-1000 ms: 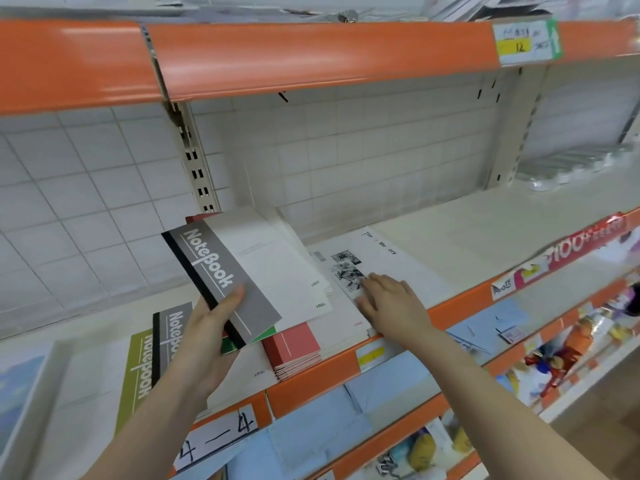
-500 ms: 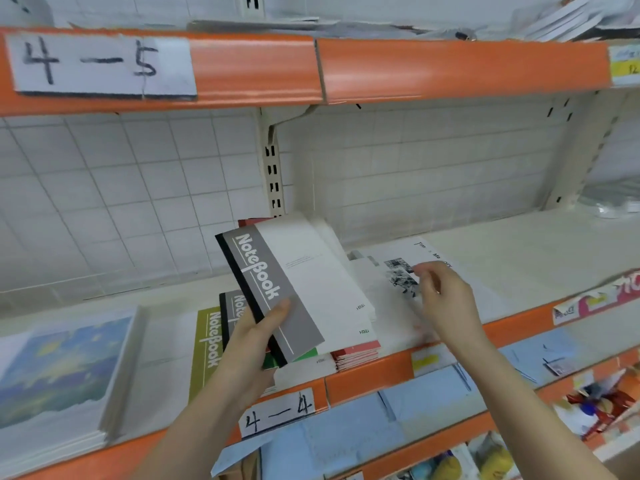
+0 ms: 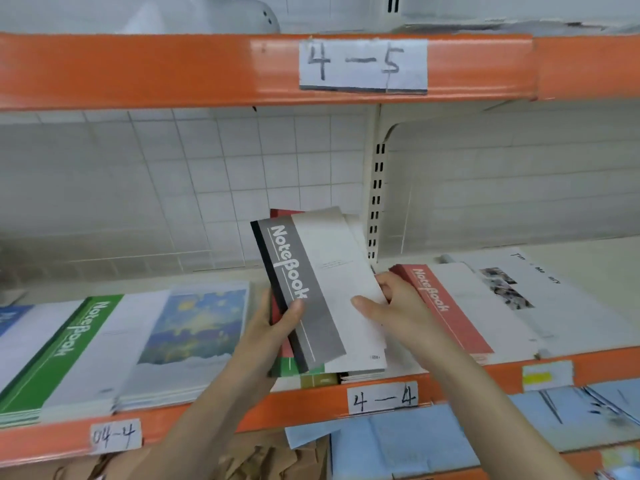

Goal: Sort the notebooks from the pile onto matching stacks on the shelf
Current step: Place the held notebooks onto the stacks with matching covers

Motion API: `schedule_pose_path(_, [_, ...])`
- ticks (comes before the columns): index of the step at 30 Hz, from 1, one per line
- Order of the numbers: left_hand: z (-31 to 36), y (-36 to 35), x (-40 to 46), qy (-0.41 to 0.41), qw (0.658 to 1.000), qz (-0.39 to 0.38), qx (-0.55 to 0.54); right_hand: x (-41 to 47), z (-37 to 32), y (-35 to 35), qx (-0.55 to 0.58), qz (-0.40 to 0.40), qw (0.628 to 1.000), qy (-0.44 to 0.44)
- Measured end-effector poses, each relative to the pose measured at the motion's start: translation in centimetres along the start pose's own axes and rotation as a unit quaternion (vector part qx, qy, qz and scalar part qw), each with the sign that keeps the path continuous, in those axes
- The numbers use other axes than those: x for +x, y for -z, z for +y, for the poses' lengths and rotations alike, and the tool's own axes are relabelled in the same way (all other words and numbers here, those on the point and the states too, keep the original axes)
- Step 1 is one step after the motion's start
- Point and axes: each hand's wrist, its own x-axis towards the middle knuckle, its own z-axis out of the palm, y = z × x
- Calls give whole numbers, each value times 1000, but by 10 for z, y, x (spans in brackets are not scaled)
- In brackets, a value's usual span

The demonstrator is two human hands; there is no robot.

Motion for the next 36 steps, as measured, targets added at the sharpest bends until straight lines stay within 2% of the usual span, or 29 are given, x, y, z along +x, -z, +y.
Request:
schedule_pose_path(3, [2,21,-1,27,999,-14,-26,4,2,-18,54,37,998,-8])
schedule_pose_path(5, [-1,30,-2,33,999,-6,-29,8,3,-26,34,69,997,-7])
schedule_pose_path(8, [-7,42,-1,39,997,38,-62,14,3,-22,-84,137,987,16])
schedule_pose_path(12, [-3,54,3,18,991,96,-86,12,1,8,-210,219,952,43])
schedule_pose_path(15, [6,59,5,-11,987,130,-90,2,4,19,-308,222,924,37])
schedule_pose_path(19, [14,63,8,-28,983,153,-100,-8,17,17,-485,176,856,-26])
schedule_pose_path(21, [16,63,9,-34,983,156,-96,-12,25,12,-574,172,800,-25])
schedule_pose_path(22, [16,63,9,-35,983,156,-94,-13,28,7,-594,178,784,-12])
schedule_pose_path(23, [16,62,9,-34,983,156,-93,-13,31,2,-591,186,785,25])
schedule_pose_path(25, [16,61,9,-30,983,153,-94,-11,30,-11,-532,136,829,105])
schedule_pose_path(27, [15,59,8,-26,984,151,-95,-10,29,-25,-480,39,866,132])
schedule_pose_path(29, [15,58,7,-25,984,148,-93,-10,37,-30,-474,-10,870,133])
schedule_pose_path(33, [16,58,2,-25,986,142,-86,-18,47,-27,-461,5,879,118])
schedule_pose_path(36, [15,59,-1,-26,986,142,-79,-24,45,-26,-422,3,896,138])
